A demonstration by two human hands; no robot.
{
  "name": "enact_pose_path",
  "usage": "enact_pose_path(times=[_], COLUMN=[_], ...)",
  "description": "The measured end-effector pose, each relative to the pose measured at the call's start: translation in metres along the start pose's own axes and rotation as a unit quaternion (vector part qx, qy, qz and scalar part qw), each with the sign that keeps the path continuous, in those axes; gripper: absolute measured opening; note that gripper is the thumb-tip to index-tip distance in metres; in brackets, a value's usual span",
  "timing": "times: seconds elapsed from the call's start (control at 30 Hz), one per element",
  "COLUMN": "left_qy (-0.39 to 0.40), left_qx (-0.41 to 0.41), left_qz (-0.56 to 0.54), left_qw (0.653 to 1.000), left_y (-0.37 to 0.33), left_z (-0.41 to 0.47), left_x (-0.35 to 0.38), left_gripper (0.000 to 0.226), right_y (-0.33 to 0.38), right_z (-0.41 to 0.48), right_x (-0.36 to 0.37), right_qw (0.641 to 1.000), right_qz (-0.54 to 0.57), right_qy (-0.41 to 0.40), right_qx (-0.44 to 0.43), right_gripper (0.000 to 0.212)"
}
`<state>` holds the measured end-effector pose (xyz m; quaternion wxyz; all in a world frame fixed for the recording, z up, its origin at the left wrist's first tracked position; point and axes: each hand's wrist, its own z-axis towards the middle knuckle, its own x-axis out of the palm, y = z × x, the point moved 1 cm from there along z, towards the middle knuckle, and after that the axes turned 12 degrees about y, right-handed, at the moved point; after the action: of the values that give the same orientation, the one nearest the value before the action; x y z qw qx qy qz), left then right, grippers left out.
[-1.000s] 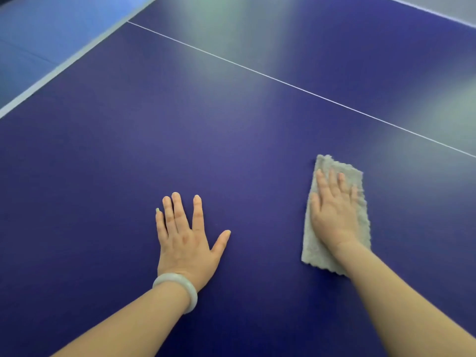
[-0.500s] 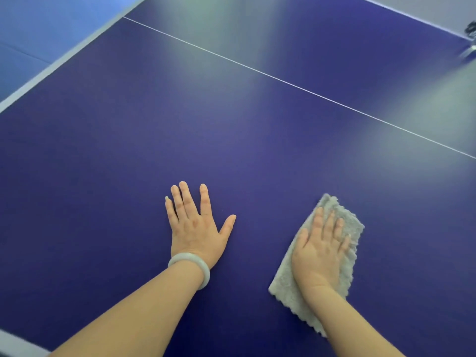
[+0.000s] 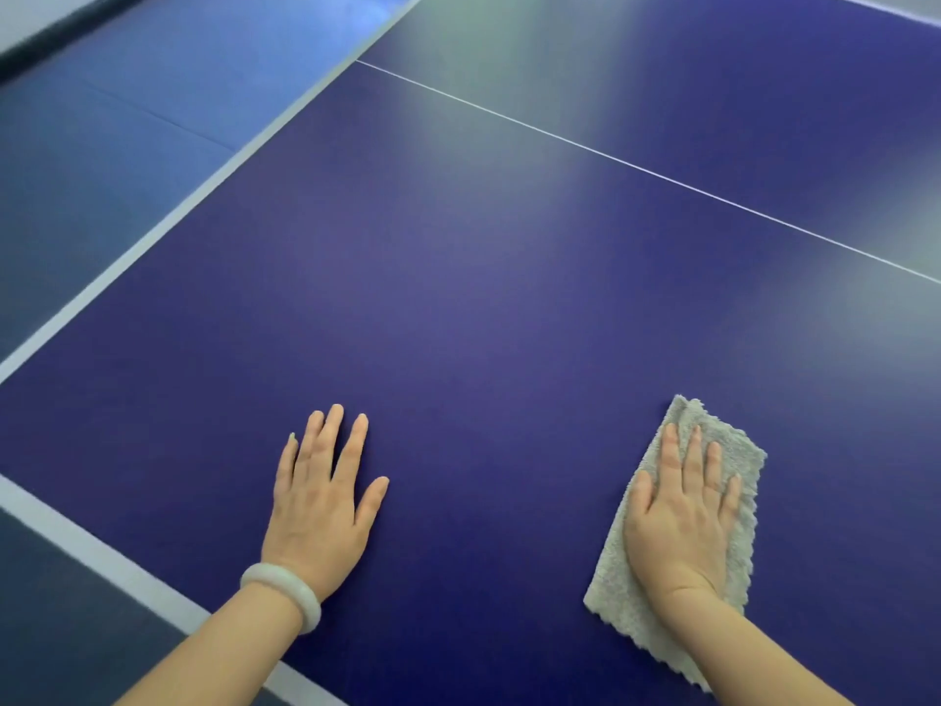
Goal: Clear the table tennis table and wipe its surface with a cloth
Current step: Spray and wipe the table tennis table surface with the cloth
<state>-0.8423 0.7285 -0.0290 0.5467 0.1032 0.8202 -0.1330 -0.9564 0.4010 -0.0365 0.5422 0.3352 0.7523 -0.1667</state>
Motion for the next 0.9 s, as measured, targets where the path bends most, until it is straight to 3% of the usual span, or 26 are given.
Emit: enact_pose_path(times=[0.33,0.43,0.5,0.6,0.67,0.7,0.77,0.87,0.9], left_qy=[-0.02,-0.023,-0.026,-0.026,-0.022,-0.023,-0.024,-0.025,-0.025], left_qx=[-0.011,-0.014,-0.014,-0.017,-0.016,-0.017,-0.02,-0.021,-0.02], left_qz=[0.049,0.043,0.036,0.03,0.033,0.036,0.038,0.034,0.031], left_qw=[0.999,0.999,0.999,0.999,0.999,0.999,0.999,0.999,0.999], left_y=[0.002,0.002,0.004,0.001,0.001,0.0,0.0,-0.001,-0.002], left_z=[0.0,0.001,0.001,0.001,0.0,0.0,0.0,-0.001,-0.001], left_x=[0.007,0.009,0.009,0.006,0.006,0.006,0.005,0.004,0.004], left_gripper=[0.066,0.065,0.065,0.066,0.067,0.067,0.069,0.066,0.067], right_y=[0.051,0.094,0.119,0.106,0.067,0.045,0.012,0.003,0.013], right_z=[0.1,0.11,0.078,-0.006,-0.04,-0.042,-0.027,0.013,0.022], right_x=[-0.039,-0.042,-0.025,0.003,0.01,0.009,0.002,-0.01,-0.01], right_qw=[1.0,0.994,0.966,0.876,0.817,0.806,0.842,0.961,0.983], right_qz=[0.012,0.001,-0.057,-0.137,-0.178,-0.194,-0.204,-0.111,-0.063], right_qy=[0.003,0.032,0.035,0.044,0.071,0.073,0.037,0.009,0.013], right_qx=[-0.011,-0.103,-0.251,-0.46,-0.544,-0.554,-0.497,-0.252,-0.172], right_gripper=[0.059,0.058,0.059,0.058,0.058,0.059,0.06,0.06,0.06])
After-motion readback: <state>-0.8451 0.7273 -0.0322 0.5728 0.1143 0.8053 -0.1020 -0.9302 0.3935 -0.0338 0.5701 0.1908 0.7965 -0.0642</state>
